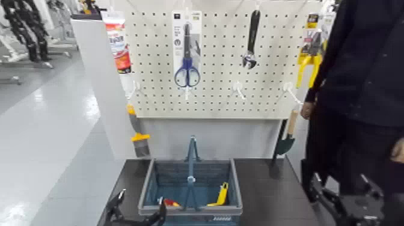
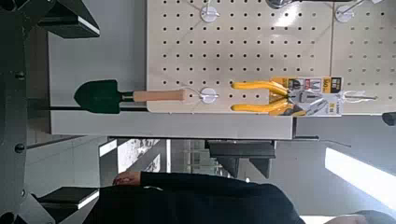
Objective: Put the yellow pliers into the crate.
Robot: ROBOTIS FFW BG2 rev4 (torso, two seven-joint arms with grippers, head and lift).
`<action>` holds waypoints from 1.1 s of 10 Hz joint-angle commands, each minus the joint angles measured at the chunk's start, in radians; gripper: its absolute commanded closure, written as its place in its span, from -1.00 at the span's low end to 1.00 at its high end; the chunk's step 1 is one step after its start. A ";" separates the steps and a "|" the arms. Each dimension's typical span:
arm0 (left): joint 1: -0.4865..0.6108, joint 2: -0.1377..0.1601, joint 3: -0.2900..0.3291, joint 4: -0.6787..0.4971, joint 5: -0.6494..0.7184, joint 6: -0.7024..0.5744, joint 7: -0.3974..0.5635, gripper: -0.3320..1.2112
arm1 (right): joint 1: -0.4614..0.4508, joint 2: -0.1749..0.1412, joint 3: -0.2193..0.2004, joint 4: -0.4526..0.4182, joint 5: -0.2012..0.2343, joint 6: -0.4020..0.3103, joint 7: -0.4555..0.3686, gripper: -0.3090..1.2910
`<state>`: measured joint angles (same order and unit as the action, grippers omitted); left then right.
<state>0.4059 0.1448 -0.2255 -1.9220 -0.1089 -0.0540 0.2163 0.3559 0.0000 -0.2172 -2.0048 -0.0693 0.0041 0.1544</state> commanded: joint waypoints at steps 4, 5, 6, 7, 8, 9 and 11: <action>-0.018 0.002 -0.011 0.008 0.003 0.003 -0.002 -0.21 | -0.209 -0.057 -0.113 -0.008 -0.018 0.186 0.159 -0.48; -0.022 0.002 -0.012 0.009 0.005 0.003 -0.002 -0.21 | -0.250 -0.083 -0.117 0.012 -0.032 0.198 0.174 -0.48; -0.024 0.004 -0.014 0.009 0.006 0.003 -0.005 -0.21 | -0.291 -0.101 -0.119 0.037 -0.040 0.203 0.185 -0.48; -0.025 0.004 -0.015 0.011 0.006 0.003 -0.005 -0.21 | -0.331 -0.120 -0.122 0.057 -0.041 0.206 0.201 -0.48; -0.027 0.004 -0.017 0.012 0.006 0.003 -0.005 -0.21 | -0.367 -0.137 -0.122 0.074 -0.047 0.206 0.206 -0.48; -0.029 0.004 -0.017 0.012 0.008 0.003 -0.006 -0.21 | -0.400 -0.152 -0.122 0.092 -0.053 0.206 0.220 -0.48; -0.032 0.005 -0.020 0.014 0.008 0.003 -0.008 -0.21 | -0.477 -0.195 -0.116 0.143 -0.072 0.220 0.258 -0.47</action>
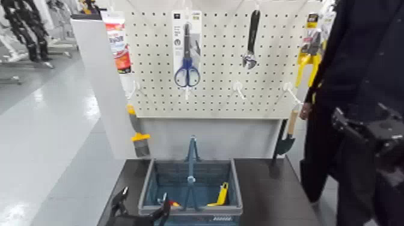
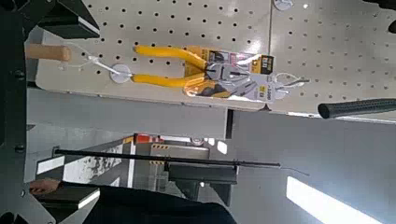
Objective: Put the yellow pliers into the crate.
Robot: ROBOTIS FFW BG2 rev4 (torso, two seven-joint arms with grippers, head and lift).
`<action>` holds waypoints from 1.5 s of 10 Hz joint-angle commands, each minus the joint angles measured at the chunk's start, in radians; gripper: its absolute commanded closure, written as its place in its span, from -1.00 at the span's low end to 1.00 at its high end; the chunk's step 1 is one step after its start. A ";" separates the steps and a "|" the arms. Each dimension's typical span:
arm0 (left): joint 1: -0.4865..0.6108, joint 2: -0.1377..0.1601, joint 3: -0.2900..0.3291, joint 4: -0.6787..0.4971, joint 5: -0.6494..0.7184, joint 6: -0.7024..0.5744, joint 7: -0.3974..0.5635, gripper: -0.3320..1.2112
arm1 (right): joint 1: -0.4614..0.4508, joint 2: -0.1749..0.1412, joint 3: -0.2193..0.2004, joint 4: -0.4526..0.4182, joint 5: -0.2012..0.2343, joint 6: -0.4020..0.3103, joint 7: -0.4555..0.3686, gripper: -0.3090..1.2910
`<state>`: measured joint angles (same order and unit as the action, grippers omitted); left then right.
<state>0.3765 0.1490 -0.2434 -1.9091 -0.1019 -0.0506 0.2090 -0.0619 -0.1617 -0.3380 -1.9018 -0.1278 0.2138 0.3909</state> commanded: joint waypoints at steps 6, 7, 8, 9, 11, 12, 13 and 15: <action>-0.011 0.004 -0.008 0.004 0.001 0.000 -0.006 -0.21 | -0.253 -0.142 0.048 0.211 -0.087 0.022 0.103 -0.47; -0.013 0.004 -0.010 0.004 0.002 0.000 -0.008 -0.21 | -0.283 -0.153 0.054 0.237 -0.093 0.024 0.120 -0.47; -0.014 0.004 -0.011 0.004 0.001 0.000 -0.010 -0.21 | -0.317 -0.160 0.060 0.271 -0.110 0.013 0.140 -0.47; -0.018 0.004 -0.011 0.005 0.001 0.000 -0.013 -0.21 | -0.352 -0.170 0.070 0.305 -0.122 0.004 0.155 -0.47; -0.019 0.006 -0.014 0.005 0.001 0.000 -0.014 -0.21 | -0.420 -0.188 0.096 0.380 -0.144 -0.005 0.201 -0.47; -0.021 0.006 -0.014 0.005 0.001 0.000 -0.014 -0.21 | -0.444 -0.191 0.106 0.412 -0.153 -0.005 0.209 -0.46; -0.022 0.006 -0.014 0.005 0.001 0.000 -0.016 -0.21 | -0.470 -0.194 0.117 0.449 -0.165 -0.013 0.223 -0.46; -0.025 0.006 -0.017 0.005 -0.001 -0.002 -0.016 -0.21 | -0.530 -0.197 0.142 0.514 -0.191 -0.021 0.261 -0.46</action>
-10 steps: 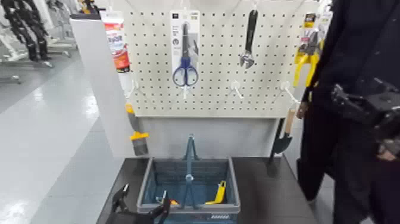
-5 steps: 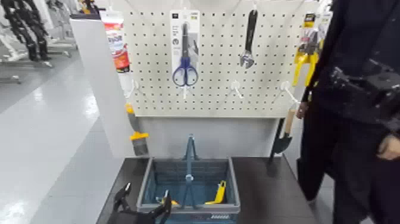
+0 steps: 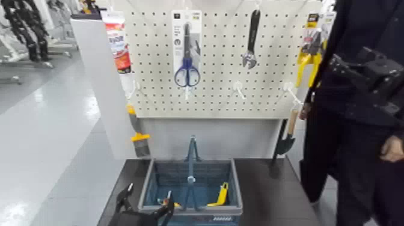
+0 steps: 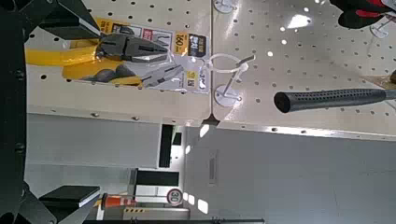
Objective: Put the yellow pliers into the crate.
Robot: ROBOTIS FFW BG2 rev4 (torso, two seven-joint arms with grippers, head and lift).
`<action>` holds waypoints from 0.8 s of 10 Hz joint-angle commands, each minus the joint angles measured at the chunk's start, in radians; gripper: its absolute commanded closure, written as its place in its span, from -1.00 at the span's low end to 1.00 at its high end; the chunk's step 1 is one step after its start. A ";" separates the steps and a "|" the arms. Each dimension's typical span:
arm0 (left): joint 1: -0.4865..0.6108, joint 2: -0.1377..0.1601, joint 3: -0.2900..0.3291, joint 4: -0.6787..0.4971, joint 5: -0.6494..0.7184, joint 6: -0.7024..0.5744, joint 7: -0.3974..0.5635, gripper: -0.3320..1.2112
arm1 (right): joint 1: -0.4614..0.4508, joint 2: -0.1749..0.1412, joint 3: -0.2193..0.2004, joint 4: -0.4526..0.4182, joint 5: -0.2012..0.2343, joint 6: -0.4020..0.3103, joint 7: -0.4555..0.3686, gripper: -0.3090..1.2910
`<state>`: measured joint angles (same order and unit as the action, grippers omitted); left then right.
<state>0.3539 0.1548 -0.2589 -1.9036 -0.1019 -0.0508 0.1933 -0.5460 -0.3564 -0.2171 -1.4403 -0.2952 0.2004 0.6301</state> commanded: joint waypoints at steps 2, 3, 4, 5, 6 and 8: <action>-0.006 0.000 -0.003 0.000 -0.001 -0.001 0.000 -0.21 | -0.106 -0.004 0.061 0.126 -0.051 -0.015 0.065 -0.46; -0.007 0.000 -0.003 0.001 -0.001 -0.001 -0.002 -0.21 | -0.131 -0.009 0.081 0.161 -0.068 -0.016 0.088 -0.46; -0.009 0.000 -0.005 0.001 -0.001 -0.001 -0.002 -0.21 | -0.147 -0.010 0.096 0.184 -0.079 -0.015 0.097 -0.46; -0.012 0.000 -0.005 0.003 -0.001 -0.001 -0.002 -0.21 | -0.167 -0.015 0.111 0.224 -0.098 -0.015 0.125 -0.46; -0.015 0.000 -0.005 0.005 -0.001 -0.003 -0.003 -0.21 | -0.190 -0.022 0.131 0.262 -0.113 -0.015 0.160 -0.46; -0.019 0.000 -0.007 0.008 -0.002 -0.003 -0.006 -0.21 | -0.227 -0.030 0.156 0.313 -0.124 -0.012 0.207 -0.45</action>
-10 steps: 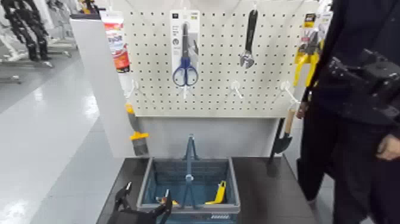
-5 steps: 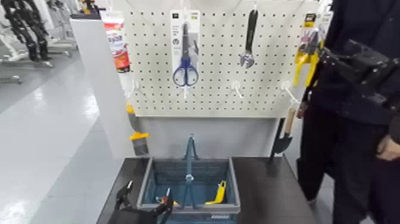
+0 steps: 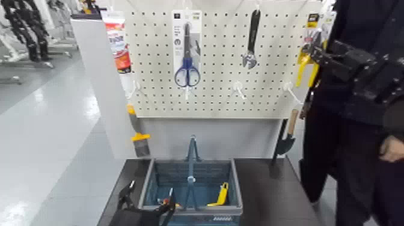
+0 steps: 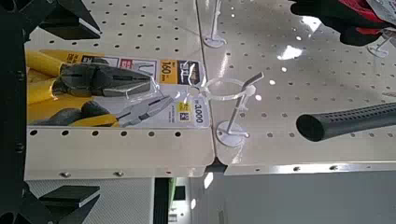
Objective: Put the yellow pliers into the crate.
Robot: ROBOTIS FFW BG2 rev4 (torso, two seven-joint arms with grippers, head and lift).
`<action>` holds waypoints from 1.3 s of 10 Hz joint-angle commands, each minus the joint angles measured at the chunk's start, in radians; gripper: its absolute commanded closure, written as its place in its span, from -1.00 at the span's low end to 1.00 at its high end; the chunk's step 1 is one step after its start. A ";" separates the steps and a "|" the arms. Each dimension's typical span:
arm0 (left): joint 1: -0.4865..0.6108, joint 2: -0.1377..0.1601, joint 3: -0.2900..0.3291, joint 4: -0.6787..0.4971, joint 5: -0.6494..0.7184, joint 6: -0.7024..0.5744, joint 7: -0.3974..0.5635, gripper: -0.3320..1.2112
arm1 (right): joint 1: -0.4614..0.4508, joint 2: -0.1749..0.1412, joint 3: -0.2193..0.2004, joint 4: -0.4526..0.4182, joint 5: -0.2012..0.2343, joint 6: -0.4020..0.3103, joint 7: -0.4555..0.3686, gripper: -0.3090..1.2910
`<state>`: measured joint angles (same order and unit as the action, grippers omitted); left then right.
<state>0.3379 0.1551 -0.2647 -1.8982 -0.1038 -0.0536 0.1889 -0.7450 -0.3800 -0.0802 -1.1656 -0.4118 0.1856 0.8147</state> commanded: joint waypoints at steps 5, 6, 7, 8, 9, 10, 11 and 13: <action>-0.008 0.001 -0.002 0.004 -0.002 -0.002 -0.006 -0.21 | -0.079 -0.008 0.059 0.098 -0.013 0.000 0.061 0.32; -0.008 0.001 -0.002 0.004 -0.002 -0.002 -0.006 -0.21 | -0.083 -0.010 0.062 0.103 -0.013 -0.003 0.064 0.74; -0.008 0.001 -0.002 0.004 -0.002 -0.003 -0.006 -0.21 | -0.093 -0.008 0.063 0.110 -0.015 -0.011 0.070 0.76; -0.008 0.001 -0.002 0.004 -0.004 -0.005 -0.006 -0.21 | -0.102 -0.008 0.072 0.123 -0.015 -0.020 0.080 0.76; -0.008 0.001 -0.002 0.004 -0.004 -0.006 -0.006 -0.21 | -0.108 -0.008 0.074 0.130 -0.016 -0.023 0.084 0.76; -0.008 0.000 -0.002 0.004 -0.005 -0.006 -0.006 -0.21 | -0.109 -0.010 0.074 0.136 -0.021 -0.023 0.086 0.76; -0.008 0.001 -0.002 0.004 -0.005 -0.006 -0.006 -0.21 | -0.113 -0.010 0.076 0.136 -0.019 -0.023 0.090 0.76; -0.008 0.001 -0.002 0.004 -0.005 -0.006 -0.006 -0.21 | -0.113 -0.010 0.076 0.132 -0.021 -0.026 0.092 0.76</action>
<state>0.3298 0.1560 -0.2670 -1.8944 -0.1089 -0.0598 0.1825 -0.8572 -0.3896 -0.0046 -1.0316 -0.4325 0.1600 0.9064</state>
